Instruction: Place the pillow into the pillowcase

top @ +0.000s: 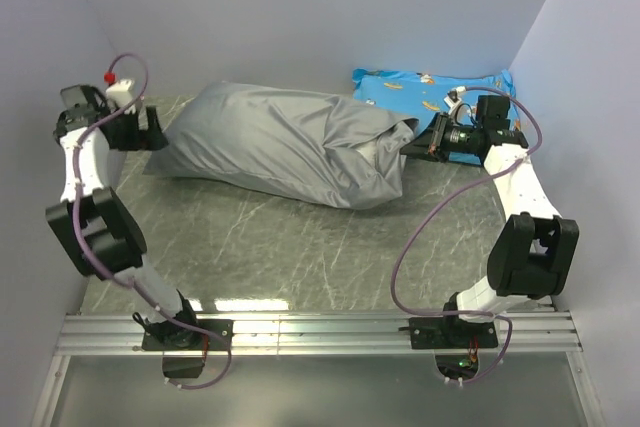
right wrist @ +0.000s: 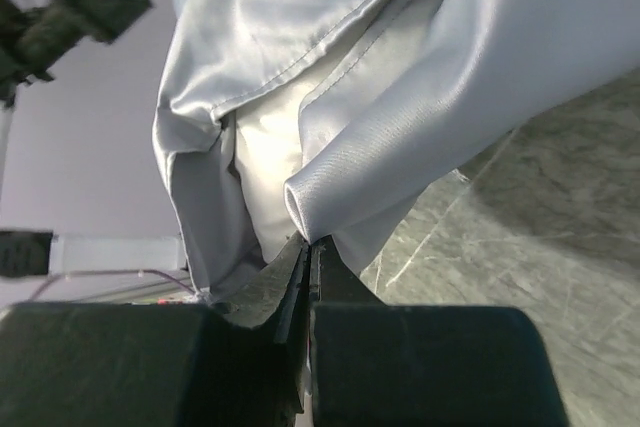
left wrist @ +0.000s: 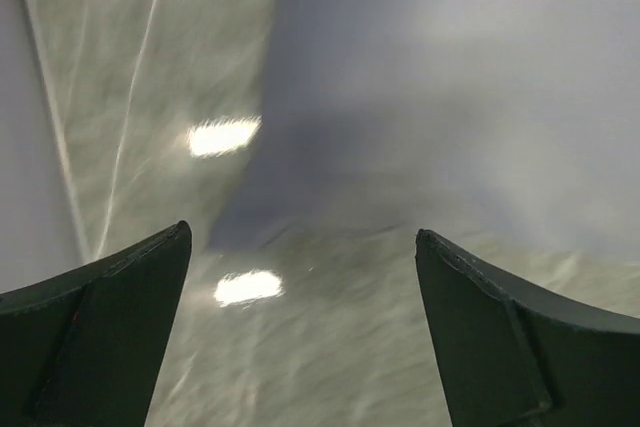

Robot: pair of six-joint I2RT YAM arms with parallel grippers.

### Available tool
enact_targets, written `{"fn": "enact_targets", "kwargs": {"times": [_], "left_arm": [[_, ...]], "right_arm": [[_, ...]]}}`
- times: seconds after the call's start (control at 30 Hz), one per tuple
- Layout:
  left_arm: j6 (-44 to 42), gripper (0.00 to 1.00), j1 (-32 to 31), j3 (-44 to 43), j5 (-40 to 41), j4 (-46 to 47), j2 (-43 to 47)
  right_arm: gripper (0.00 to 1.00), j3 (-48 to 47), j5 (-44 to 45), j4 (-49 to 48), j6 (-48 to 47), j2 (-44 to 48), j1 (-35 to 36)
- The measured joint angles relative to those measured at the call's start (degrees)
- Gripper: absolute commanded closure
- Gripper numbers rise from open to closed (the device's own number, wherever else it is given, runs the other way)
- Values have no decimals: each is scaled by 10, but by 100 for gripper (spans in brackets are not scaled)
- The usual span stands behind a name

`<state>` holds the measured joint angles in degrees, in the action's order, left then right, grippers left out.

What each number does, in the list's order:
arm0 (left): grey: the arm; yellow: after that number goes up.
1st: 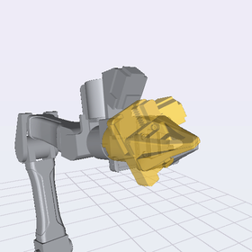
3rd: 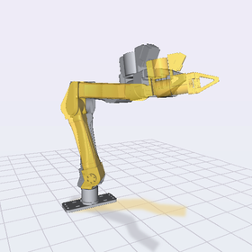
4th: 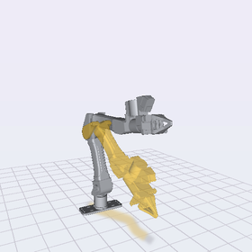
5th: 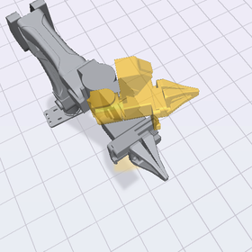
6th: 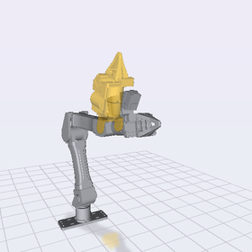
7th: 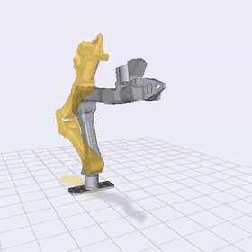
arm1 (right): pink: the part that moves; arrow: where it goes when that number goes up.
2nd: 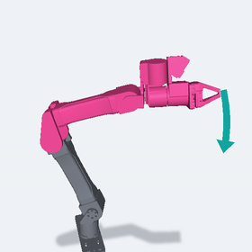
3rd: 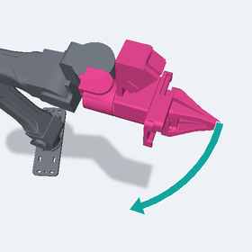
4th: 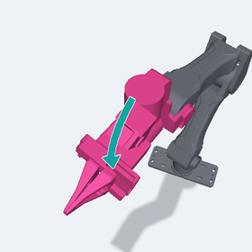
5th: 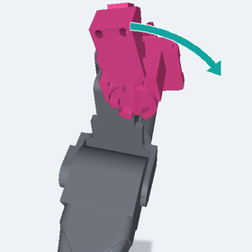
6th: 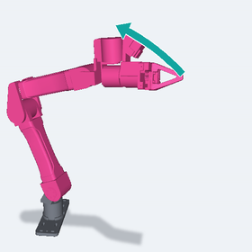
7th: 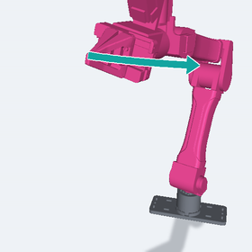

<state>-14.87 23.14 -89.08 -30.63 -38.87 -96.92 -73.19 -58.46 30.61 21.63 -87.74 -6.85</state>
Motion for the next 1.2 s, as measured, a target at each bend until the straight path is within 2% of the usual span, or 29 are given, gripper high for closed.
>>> {"fn": "enact_targets", "kwargs": {"times": [0.13, 0.33, 0.43, 0.47, 0.53, 0.57, 0.7, 0.8, 1.07, 1.2], "left_arm": [[-97, 1, 50, 9, 29, -28, -72], [-159, 1, 40, 54, 36, -4, -91], [-162, 21, 33, 54, 31, 35, -120], [-162, 46, 32, 54, 25, 45, -131], [-167, 77, 32, 54, 7, 47, -148], [-172, 99, 32, 53, -4, 42, -152], [-183, 100, 44, 46, -64, 7, -137], [-174, 100, 77, 36, -111, -45, -81], [-159, 100, 231, -66, -217, -181, 122], [-131, 100, 262, -90, -228, -190, 194]], "right_arm": [[100, -8, 5, 27, -18, -10, 0], [100, -16, 8, 62, -47, -16, -1], [100, -22, 3, 73, -68, -18, -1], [100, -23, 2, 77, -76, -18, -1], [100, -23, -4, 82, -90, -18, -1], [100, -23, -8, 83, -96, -18, -1], [100, -25, -23, 100, -123, -15, -1], [100, -23, -32, 107, -132, 11, -5], [100, -17, -92, 130, -124, 206, -47], [100, -8, -112, 92, -41, 261, -58]]}}
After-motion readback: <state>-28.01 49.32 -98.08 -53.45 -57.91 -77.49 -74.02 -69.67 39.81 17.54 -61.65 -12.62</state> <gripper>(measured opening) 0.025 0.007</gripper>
